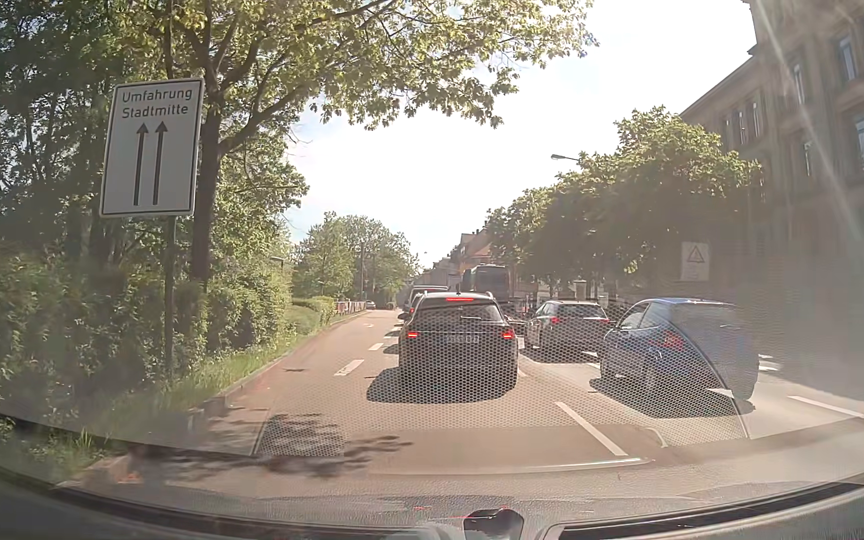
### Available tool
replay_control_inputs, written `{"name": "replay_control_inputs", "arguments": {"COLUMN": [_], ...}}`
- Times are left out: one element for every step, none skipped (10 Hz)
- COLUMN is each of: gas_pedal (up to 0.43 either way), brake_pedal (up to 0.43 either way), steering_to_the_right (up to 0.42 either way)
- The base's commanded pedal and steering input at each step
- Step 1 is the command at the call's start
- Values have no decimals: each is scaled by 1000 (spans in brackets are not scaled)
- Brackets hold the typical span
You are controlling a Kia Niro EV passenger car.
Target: Follow the waypoints while adhering to traffic rules and regulations
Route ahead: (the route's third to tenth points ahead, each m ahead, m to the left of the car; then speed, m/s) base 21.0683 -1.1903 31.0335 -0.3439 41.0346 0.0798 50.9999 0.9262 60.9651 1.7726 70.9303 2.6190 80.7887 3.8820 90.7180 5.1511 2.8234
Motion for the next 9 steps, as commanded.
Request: {"name": "replay_control_inputs", "arguments": {"gas_pedal": [0, 0, 0, 0, 0, 0, 0, 0, 0], "brake_pedal": [0, 0, 0, 12, 24, 43, 61, 79, 98], "steering_to_the_right": [-5, -5, -5, -4, -4, -5, -4, -4, -5]}}
